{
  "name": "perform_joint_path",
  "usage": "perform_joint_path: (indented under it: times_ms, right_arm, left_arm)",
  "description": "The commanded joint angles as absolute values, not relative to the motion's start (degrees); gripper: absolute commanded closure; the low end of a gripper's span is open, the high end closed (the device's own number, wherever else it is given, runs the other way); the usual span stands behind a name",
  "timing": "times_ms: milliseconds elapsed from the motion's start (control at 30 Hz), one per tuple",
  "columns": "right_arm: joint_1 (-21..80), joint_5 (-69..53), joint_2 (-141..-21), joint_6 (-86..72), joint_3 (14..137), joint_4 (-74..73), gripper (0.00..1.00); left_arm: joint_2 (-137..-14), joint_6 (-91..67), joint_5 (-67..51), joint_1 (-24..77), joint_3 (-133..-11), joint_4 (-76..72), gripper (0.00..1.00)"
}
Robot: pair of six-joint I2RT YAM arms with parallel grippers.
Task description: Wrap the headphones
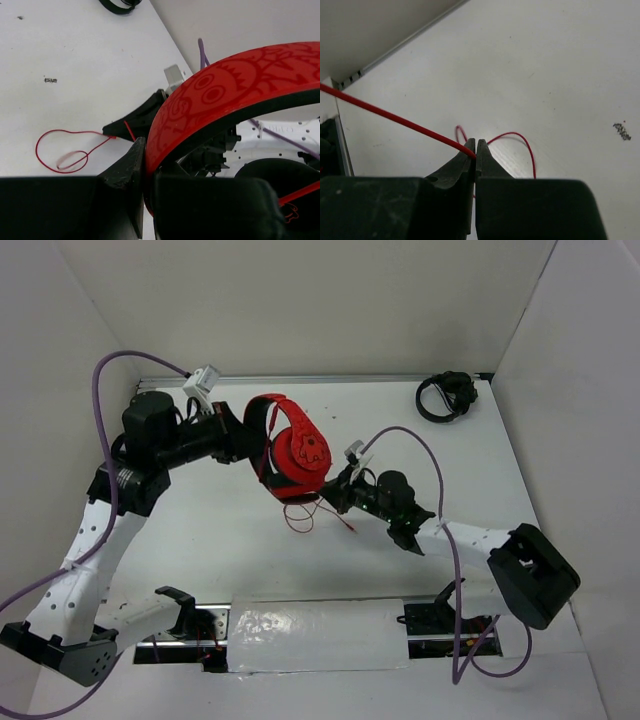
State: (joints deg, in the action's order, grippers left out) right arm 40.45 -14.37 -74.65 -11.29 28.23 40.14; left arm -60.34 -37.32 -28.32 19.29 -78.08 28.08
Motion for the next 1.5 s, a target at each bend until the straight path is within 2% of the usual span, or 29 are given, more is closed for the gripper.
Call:
perform_joint_path:
  times_ms: [0, 133, 167, 233, 333, 467, 600, 800, 900, 1033, 1200, 1333, 1467]
  right_arm:
    - [36.7, -17.9, -76.6, -15.2, 31.2, 43.9, 1.00]
    - [32.9, -16.0, -76.6, -17.3, 35.7, 36.8, 1.00]
    - [30.8, -16.0, -76.2, -17.9, 36.5, 33.7, 1.00]
    - [28.9, -15.9, -73.8, -17.1, 39.3, 27.5, 1.00]
    - [26.3, -11.9, -69.9, -14.9, 43.1, 17.1, 1.00]
    - [21.5, -12.8, -68.6, -12.1, 52.0, 4.4, 1.00]
    - [20.7, -15.4, -69.2, -7.1, 58.8, -5.7, 1.00]
    - [20.6, -18.4, -69.7, -2.8, 65.6, -10.6, 1.00]
    - [20.5, -22.8, -70.1, 1.8, 70.9, -15.4, 1.00]
    - [20.1, -32.8, -72.2, 8.2, 77.1, -24.3, 1.00]
    - [19.2, -46.5, -78.0, 19.5, 87.2, -42.6, 1.00]
    - [19.3, -50.8, -82.7, 25.5, 92.0, -52.2, 1.00]
    - [19.4, -55.0, -87.6, 32.5, 95.4, -60.0, 1.00]
  left_arm:
    - [-58.7, -36.5, -37.8, 19.3, -79.6, 22.7, 1.00]
    - [-57.9, -32.5, -38.0, 20.2, -77.0, 21.4, 1.00]
    - [-58.0, -31.9, -35.1, 21.2, -76.5, 22.1, 1.00]
    - [-59.6, -33.1, -21.1, 22.2, -75.4, 25.7, 1.00]
    - [-63.1, -33.8, -12.2, 22.7, -74.9, 30.8, 1.00]
    - [-64.0, -26.7, -17.0, 23.7, -68.9, 23.3, 1.00]
    - [-65.8, -15.7, -21.5, 27.8, -66.8, 22.8, 1.00]
    - [-69.1, -7.0, -14.7, 32.3, -64.1, 23.0, 1.00]
    - [-72.1, -4.7, -8.3, 34.0, -64.5, 24.9, 1.00]
    - [-77.8, -6.8, 8.4, 35.7, -67.1, 28.6, 1.00]
    - [-84.9, -11.2, 20.3, 36.6, -71.1, 33.1, 1.00]
    - [-87.2, -14.8, 27.2, 37.1, -73.8, 35.4, 1.00]
    - [-90.2, -15.6, 40.0, 36.7, -77.6, 38.1, 1.00]
